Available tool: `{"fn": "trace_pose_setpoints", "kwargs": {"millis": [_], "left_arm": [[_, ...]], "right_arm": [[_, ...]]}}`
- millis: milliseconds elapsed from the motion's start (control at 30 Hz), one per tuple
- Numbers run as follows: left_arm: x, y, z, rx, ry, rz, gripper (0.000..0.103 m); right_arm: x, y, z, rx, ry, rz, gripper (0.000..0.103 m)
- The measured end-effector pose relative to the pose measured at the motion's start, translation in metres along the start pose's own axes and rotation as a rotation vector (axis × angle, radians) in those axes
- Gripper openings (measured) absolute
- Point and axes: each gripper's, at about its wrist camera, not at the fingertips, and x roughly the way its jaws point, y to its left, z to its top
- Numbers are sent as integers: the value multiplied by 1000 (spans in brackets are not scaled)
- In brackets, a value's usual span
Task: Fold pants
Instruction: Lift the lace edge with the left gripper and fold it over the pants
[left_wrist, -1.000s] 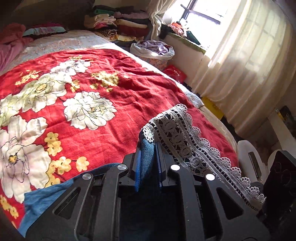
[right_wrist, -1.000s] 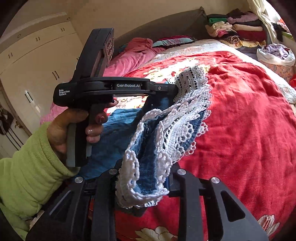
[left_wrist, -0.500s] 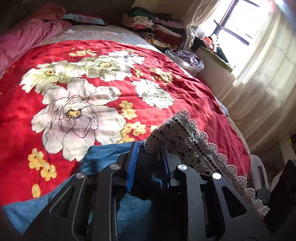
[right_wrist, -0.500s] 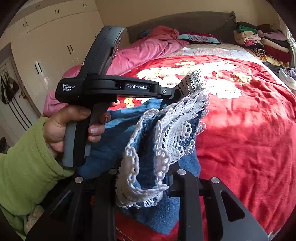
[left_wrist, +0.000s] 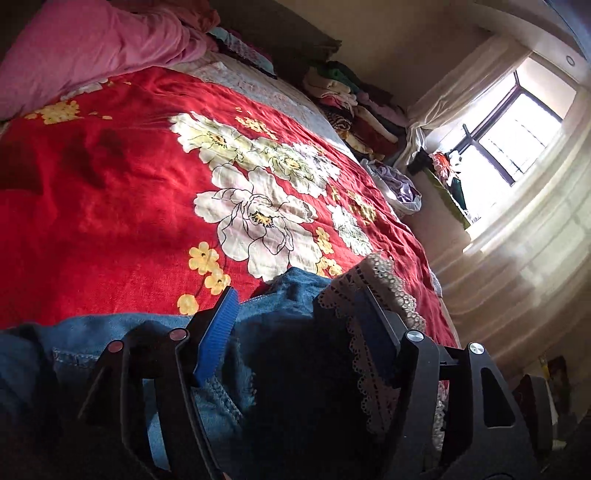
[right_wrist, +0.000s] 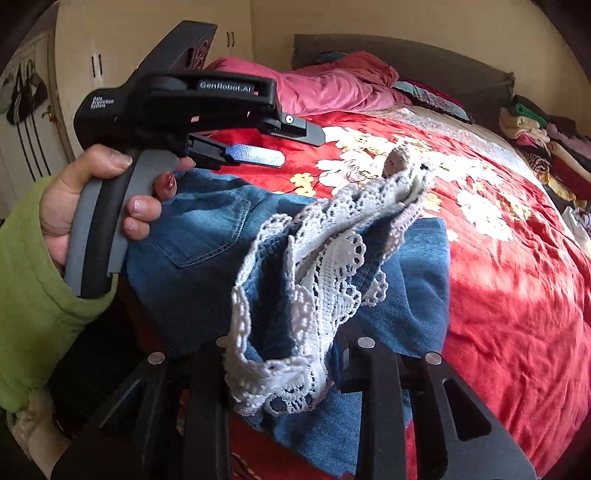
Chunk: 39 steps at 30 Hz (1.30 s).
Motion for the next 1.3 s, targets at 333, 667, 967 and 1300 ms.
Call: {"fn": "trace_pose_setpoints", "kwargs": {"millis": [333,667,967,1300], "left_arm": [[15,20,-16,-89,57,-47,62],[24,18,-29,-103,149,19,62],[36,24,-36,-135,161,88,24],[26,-12,-11,-59,104,65,11]], "right_arm": [[-1,44,-12,-194,-43,-80,56],[-20,41,-31,-164,-53,-71,58],[-8,41,-38,-174,-33,40,32],[-19,20,-35,-112,-83,82,21]]}}
